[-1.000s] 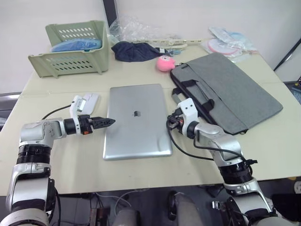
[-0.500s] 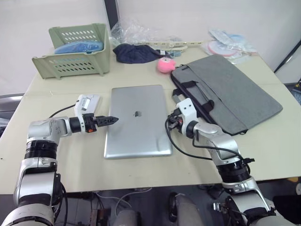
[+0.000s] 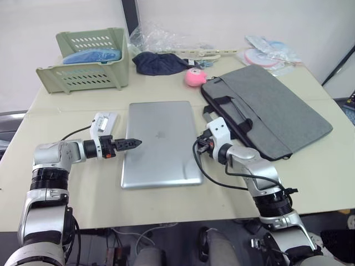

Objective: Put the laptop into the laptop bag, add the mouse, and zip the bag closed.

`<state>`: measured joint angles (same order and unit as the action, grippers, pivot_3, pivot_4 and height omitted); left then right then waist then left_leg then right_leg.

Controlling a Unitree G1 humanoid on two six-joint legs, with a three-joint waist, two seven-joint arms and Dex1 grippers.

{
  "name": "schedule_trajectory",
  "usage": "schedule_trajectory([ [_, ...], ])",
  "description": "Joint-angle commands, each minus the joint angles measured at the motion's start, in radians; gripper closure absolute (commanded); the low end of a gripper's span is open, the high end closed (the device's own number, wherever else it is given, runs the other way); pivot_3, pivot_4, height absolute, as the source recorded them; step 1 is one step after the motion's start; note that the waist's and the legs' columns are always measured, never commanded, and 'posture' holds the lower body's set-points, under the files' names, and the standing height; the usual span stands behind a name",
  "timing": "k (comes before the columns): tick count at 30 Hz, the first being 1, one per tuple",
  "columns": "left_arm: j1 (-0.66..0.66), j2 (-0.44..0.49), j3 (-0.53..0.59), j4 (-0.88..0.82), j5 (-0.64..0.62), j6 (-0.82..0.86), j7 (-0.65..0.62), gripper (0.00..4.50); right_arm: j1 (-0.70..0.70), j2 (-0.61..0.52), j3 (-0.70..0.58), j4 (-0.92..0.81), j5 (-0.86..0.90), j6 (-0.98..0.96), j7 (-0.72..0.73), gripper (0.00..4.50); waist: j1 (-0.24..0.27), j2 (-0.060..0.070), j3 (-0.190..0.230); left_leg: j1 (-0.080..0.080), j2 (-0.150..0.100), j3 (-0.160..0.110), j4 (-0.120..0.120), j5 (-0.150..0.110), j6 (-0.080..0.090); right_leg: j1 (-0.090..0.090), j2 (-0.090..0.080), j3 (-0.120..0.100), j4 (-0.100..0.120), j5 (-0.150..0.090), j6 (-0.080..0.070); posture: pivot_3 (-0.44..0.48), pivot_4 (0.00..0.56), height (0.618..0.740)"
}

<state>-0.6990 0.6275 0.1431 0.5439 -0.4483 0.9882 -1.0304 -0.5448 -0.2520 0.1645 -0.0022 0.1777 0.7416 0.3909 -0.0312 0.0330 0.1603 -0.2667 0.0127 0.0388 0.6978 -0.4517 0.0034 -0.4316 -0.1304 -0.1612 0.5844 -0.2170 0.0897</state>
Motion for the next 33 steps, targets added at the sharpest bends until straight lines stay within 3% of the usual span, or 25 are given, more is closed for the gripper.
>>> schedule_trajectory([
  [1,0.038,-0.040,-0.026,0.061,-0.020,0.069,-0.013,0.00,-0.007,0.026,0.030,-0.048,0.018,-0.024,0.046,4.46,-0.001,0.000,0.000,0.000,0.000,0.000,0.000,0.000,0.000,0.000,0.000,0.000,0.000,0.000,0.000,0.000,0.150,0.740],
  [33,0.017,-0.138,0.032,-0.012,-0.092,0.157,0.049,0.00,0.003,0.036,0.043,-0.108,0.021,0.007,0.054,4.46,0.004,-0.001,0.000,-0.001,0.000,-0.001,0.000,0.000,0.000,0.000,0.000,0.000,-0.002,0.000,0.000,0.000,0.150,0.740],
])
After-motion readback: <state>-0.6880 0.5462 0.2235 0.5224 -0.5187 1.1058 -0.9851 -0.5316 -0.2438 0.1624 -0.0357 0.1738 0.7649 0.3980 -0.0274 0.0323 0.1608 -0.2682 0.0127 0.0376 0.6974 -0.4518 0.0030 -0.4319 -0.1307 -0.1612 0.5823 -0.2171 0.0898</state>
